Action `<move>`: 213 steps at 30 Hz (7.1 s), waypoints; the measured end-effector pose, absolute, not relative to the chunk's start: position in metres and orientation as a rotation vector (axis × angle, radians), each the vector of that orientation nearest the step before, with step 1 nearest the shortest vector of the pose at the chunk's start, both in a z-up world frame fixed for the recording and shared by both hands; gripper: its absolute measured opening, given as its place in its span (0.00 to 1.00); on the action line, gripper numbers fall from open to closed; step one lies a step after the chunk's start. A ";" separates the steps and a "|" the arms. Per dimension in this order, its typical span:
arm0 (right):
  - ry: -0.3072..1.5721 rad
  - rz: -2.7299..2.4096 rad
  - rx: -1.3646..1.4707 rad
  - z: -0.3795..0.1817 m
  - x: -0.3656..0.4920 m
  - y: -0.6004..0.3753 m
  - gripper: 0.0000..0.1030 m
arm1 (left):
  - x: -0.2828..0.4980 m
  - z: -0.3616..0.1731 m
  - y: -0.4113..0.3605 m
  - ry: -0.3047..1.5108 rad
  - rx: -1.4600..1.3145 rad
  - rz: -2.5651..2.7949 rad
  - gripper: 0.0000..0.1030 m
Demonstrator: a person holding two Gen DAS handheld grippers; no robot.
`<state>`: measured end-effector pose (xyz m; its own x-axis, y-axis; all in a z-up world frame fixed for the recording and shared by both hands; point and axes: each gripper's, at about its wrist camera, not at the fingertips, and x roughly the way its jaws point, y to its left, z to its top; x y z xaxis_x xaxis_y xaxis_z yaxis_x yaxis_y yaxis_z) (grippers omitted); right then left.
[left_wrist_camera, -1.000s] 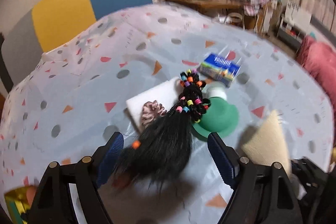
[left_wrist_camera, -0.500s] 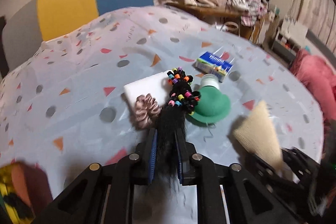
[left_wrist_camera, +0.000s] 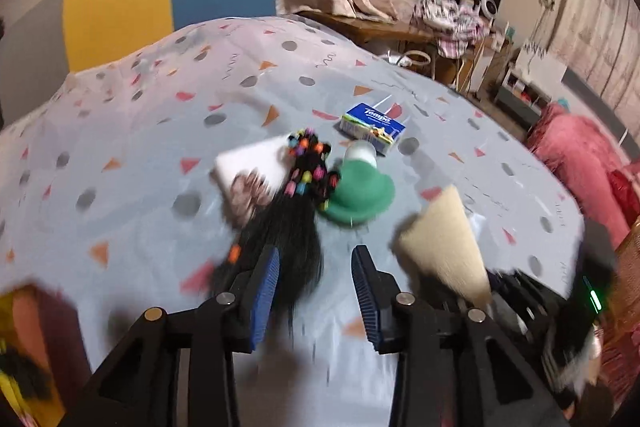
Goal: Organize rigid objects
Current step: 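Grasp the black beaded hair extension with the left tool while the right holds the burlap pad, then carry the hair extension into the gold tray and open the left tool, then lower the burlap pad into the gold tray and open the right tool, then grasp the green silicone funnel with the right tool while the left grasps the pink scrunchie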
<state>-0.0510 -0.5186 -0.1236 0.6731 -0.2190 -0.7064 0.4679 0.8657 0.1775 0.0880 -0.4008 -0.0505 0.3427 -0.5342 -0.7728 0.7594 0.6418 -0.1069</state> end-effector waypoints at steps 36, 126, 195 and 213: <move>0.756 -0.417 0.326 -0.124 -0.048 -0.514 0.45 | 0.069 -0.044 -0.318 0.918 0.142 -0.896 0.21; 0.780 -0.339 0.230 -0.086 -0.050 -0.450 0.46 | 0.018 -0.034 0.014 0.784 -0.257 -0.451 0.47; 0.871 -0.177 0.359 -0.082 -0.031 -0.367 0.90 | -0.005 -0.035 -0.060 0.859 -0.170 -0.630 0.47; 0.777 -0.439 0.465 -0.086 0.007 -0.506 0.90 | -0.009 -0.033 -0.139 0.918 -0.045 -0.738 0.47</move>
<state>0.0069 -0.5056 -0.0856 0.6341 -0.2026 -0.7463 0.5347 0.8120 0.2339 -0.0095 -0.1394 -0.0328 0.3833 -0.5969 -0.7049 0.5598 0.7571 -0.3368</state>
